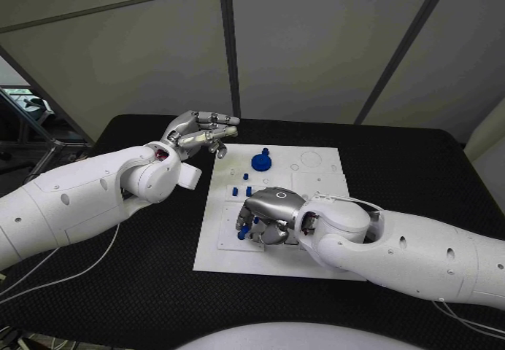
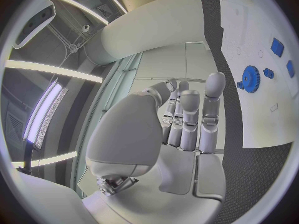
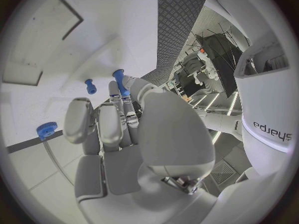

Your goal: Assemble the parts on the task board

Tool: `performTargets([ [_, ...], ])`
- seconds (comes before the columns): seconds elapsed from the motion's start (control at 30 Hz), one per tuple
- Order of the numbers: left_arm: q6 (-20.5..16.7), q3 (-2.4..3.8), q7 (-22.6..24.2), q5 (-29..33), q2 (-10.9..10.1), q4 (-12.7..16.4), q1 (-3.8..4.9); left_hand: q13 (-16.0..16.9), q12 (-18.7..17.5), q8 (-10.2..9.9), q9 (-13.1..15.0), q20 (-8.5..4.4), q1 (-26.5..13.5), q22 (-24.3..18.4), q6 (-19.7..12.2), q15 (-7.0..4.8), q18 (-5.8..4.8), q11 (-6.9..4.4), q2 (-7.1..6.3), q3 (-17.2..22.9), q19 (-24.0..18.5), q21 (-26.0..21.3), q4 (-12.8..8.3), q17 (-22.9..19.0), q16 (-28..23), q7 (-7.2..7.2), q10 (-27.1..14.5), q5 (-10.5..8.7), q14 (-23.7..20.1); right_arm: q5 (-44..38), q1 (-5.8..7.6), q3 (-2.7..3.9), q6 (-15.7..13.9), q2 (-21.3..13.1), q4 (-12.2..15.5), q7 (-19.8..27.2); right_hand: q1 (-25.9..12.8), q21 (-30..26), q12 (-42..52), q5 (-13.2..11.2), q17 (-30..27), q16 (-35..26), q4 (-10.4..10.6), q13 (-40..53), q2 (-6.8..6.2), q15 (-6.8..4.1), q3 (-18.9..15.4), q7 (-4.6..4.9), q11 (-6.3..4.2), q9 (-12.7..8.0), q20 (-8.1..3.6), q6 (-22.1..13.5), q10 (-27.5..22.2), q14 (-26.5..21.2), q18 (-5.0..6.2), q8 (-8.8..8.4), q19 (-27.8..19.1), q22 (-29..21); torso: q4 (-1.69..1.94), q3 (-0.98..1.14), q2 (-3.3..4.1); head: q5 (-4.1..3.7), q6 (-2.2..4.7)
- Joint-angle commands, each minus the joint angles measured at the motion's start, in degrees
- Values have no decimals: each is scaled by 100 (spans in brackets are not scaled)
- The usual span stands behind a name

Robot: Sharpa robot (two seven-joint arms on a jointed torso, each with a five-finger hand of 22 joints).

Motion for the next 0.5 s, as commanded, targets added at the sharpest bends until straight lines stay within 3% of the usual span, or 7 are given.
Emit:
performTargets([
  [0.03,70,3,0,18,0,10,9,12,33,16,-9,26,-19,-11,-21,25,216,9,32,-18,-30,-40,-19,-14,4,20,-62,-8,-39,-42,-5,-22,21,30,-25,74,-81,-49,-106,2,-11,10,15,-34,-18,59,8,51,61,-53,25,-159,-139,91,-73,-96,-46,-21,7,-1,-4,-5,22],
  [0.2,63,3,-1,18,0,10,10,12,33,16,-9,26,-19,-11,-21,25,216,9,32,-18,-30,-40,-19,-14,4,20,-62,-8,-39,15,-5,-36,-21,58,-56,101,-218,-144,-240,-20,-39,8,69,-80,-140,152,-41,137,168,-147,108,-510,-429,73,-45,-161,-162,-136,0,-1,-8,1,24],
  [0.5,59,3,-1,18,-3,10,10,12,33,16,-9,26,-19,-11,-21,25,216,9,32,-18,-30,-40,-19,-14,4,20,-62,-8,-39,73,-5,-44,-252,59,-40,152,-317,-326,-261,-114,-274,-106,115,-87,-228,198,-236,116,209,-194,176,-851,-826,-26,16,-149,-361,-347,-1,3,-1,-9,49],
])
